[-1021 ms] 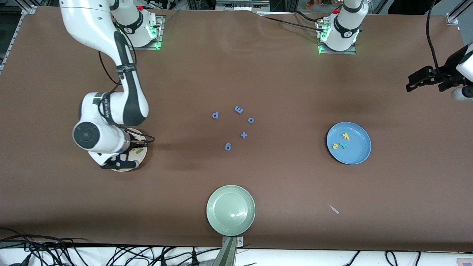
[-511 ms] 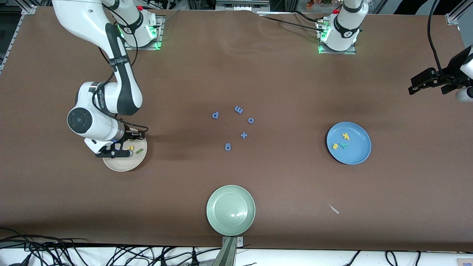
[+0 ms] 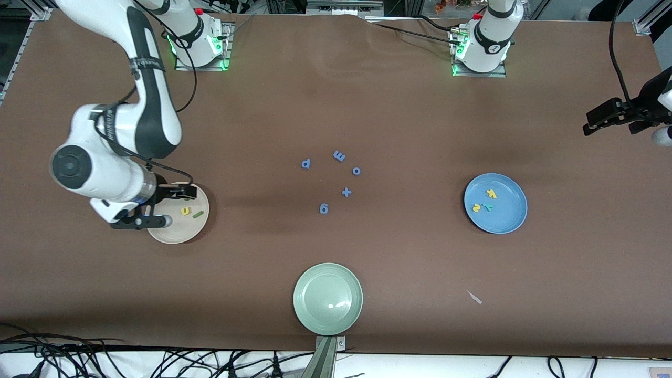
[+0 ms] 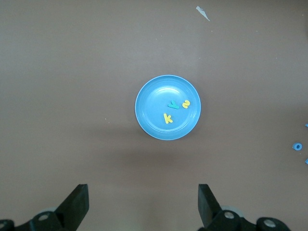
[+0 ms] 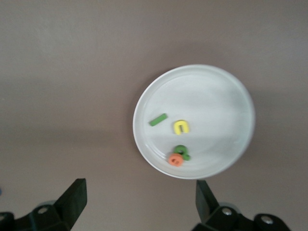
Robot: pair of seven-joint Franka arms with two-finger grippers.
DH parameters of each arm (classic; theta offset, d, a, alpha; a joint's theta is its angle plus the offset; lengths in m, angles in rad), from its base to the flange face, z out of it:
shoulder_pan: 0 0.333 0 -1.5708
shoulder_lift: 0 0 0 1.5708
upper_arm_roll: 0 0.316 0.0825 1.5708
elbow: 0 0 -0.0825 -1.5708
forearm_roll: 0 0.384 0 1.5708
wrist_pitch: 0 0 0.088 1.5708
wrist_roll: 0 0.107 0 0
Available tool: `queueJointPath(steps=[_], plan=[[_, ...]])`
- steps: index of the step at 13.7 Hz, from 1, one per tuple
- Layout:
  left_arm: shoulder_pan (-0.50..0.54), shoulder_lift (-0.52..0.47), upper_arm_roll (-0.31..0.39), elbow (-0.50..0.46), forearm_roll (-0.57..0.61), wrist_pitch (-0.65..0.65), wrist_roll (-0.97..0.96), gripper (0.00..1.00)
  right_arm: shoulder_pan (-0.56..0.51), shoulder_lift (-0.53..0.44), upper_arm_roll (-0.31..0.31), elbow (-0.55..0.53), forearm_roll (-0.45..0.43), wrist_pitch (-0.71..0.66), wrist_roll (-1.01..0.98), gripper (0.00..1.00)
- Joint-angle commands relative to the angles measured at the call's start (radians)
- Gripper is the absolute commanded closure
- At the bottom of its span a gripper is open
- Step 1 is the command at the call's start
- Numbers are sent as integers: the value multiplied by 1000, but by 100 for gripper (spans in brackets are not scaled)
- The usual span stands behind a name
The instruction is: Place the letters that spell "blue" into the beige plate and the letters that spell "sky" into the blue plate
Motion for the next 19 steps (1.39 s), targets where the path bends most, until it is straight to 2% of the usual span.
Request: queueJointPath(steps=[1,4,7,9,14,16,19], plan=[[8,-9,-3,-11,-11,17,-3,0,0,-1,-30,148,-57,-134,-12,0],[6,-9,-4,-15,-11,23,-3,0,0,-6,-72,210,-60,-223,-17,0],[6,-9,-4,-14,-11,25,-3,0,1,-6,-83,293,-71,-279,-13,0],[6,-9,-3,-14,-11,25,-3,0,0,-12,-87,298,-96,-270,-20,0],[6,-9,-4,-14,-11,25,-3,0,12,-13,-78,299,-91,-270,-46,0],[6,-9,-4,-14,-10,25,-3,0,14,-67,-75,299,-94,-302,-84,0],[5,-7,-9,-14,-10,25,-6,0,4,-75,-61,298,-85,-308,-99,0]])
